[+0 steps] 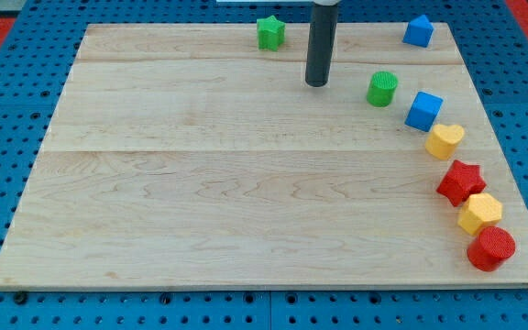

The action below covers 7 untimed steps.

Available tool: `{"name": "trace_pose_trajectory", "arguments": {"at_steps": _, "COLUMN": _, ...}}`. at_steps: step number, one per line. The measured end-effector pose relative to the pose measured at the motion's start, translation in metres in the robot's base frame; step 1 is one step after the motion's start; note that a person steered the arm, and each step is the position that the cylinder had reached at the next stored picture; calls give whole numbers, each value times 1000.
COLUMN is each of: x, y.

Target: Move green circle to the blue cube

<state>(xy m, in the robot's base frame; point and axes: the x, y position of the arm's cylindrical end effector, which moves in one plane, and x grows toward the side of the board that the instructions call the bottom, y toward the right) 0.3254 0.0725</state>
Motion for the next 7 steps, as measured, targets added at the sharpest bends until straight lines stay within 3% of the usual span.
{"name": "trace_pose_trajectory", "arguments": {"at_steps": 1, "x": 11, "y": 48}}
{"name": "trace_pose_trajectory", "arguments": {"at_steps": 2, "x": 54, "y": 62}}
{"name": "trace_pose_trajectory", "arguments": {"at_steps": 3, "x": 60, "y": 63}}
{"name": "trace_pose_trajectory", "arguments": {"at_steps": 6, "x": 16, "y": 99}}
{"name": "trace_pose_trajectory", "arguments": {"at_steps": 7, "x": 23, "y": 96}}
